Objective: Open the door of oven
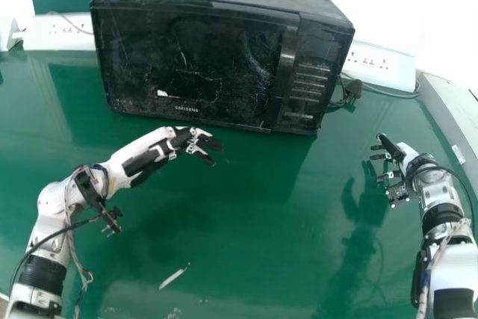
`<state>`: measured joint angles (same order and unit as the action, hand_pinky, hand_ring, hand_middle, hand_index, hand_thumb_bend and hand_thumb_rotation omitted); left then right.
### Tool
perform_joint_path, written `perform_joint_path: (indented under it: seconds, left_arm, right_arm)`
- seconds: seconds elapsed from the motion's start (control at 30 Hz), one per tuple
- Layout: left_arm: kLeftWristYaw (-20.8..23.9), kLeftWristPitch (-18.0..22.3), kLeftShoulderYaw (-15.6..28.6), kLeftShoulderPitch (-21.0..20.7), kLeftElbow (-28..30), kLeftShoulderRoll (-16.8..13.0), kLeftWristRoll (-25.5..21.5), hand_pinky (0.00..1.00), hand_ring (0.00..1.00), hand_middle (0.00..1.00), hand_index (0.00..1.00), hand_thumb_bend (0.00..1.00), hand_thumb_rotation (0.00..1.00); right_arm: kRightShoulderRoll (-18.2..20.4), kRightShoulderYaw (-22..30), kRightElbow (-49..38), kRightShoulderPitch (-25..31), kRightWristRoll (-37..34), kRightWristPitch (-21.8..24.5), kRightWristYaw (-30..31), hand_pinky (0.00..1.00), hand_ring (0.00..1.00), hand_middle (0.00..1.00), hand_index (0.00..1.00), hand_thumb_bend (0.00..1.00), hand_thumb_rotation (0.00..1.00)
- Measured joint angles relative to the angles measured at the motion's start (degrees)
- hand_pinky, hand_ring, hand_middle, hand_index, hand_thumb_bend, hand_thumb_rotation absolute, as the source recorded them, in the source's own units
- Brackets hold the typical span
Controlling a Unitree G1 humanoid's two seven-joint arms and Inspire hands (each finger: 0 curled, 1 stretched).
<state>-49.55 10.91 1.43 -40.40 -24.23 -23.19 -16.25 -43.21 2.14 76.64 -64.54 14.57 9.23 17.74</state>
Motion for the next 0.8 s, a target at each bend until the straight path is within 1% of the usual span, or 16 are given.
perform_joint_path:
  seconds: [0.1,0.13,0.17,0.23,0.27,0.33,0.47,0.5,0.53,0.63,0.73,0.8]
  left_arm:
    - [-0.6,-1.6,0.1,0.8,1.5,0.1,-0.9,0.48,0.68,0.8,0.81,0.96,0.75]
    - [-0.7,-2.3,0.2,1.0,2.0,0.2,-1.2,0.49,0.68,0.8,0.8,0.97,0.75]
    - [-0.6,-3.2,0.3,1.3,2.7,0.2,-1.6,0.49,0.68,0.79,0.79,0.97,0.74]
    - [-0.5,-5.3,0.6,1.7,4.5,0.4,-2.7,0.48,0.68,0.79,0.78,1.0,0.73]
    - [-0.3,-6.0,0.7,1.8,5.4,0.4,-3.0,0.48,0.68,0.78,0.78,1.0,0.73]
    - [0.5,-7.7,1.1,2.2,7.5,0.5,-3.2,0.47,0.69,0.78,0.76,1.0,0.74]
    - [1.5,-10.0,1.5,3.5,10.7,0.7,-4.5,0.47,0.71,0.8,0.76,1.0,0.76]
    - [1.6,-10.3,1.5,3.7,11.3,0.7,-4.6,0.47,0.71,0.8,0.76,1.0,0.76]
    - [1.8,-10.8,1.6,4.0,12.1,0.7,-4.7,0.48,0.72,0.81,0.76,1.0,0.77]
    - [3.0,-12.5,1.7,4.7,14.6,0.8,-5.0,0.53,0.74,0.8,0.76,0.99,0.77]
    - [4.0,-15.5,1.9,5.7,17.2,0.8,-6.6,0.59,0.77,0.82,0.78,0.98,0.77]
    - [4.4,-17.6,2.1,6.0,18.8,0.8,-7.6,0.61,0.79,0.83,0.79,0.99,0.76]
  right_arm:
    - [0.0,0.1,0.0,0.0,0.0,0.0,0.1,0.56,0.65,0.71,0.78,0.54,0.29]
    - [0.0,0.1,0.0,0.0,0.0,0.0,0.1,0.55,0.64,0.71,0.76,0.54,0.3]
    - [0.0,0.1,0.0,0.0,0.0,0.0,0.2,0.57,0.65,0.71,0.77,0.54,0.3]
    - [0.0,0.1,0.0,0.0,0.0,0.1,0.2,0.56,0.66,0.71,0.78,0.55,0.32]
    - [0.0,0.0,0.0,0.0,0.0,0.1,0.2,0.57,0.67,0.72,0.79,0.52,0.34]
    - [-0.1,0.0,0.0,0.0,0.0,0.0,0.3,0.56,0.67,0.72,0.8,0.51,0.34]
    - [-0.1,0.0,0.0,0.0,0.0,-0.2,0.3,0.55,0.68,0.74,0.81,0.52,0.33]
    - [-0.1,0.0,0.0,0.0,0.0,-0.2,0.3,0.53,0.66,0.72,0.81,0.52,0.33]
    - [-0.1,-0.1,0.0,0.0,0.0,-0.2,0.3,0.53,0.66,0.71,0.79,0.52,0.33]
    - [-0.1,-0.3,0.0,0.0,0.2,-0.2,0.3,0.58,0.69,0.74,0.8,0.52,0.33]
    - [-0.1,-0.2,0.0,0.0,0.1,-0.1,0.3,0.6,0.7,0.75,0.81,0.51,0.32]
    - [-0.1,-0.2,0.0,0.0,0.0,-0.2,0.3,0.58,0.69,0.74,0.8,0.51,0.31]
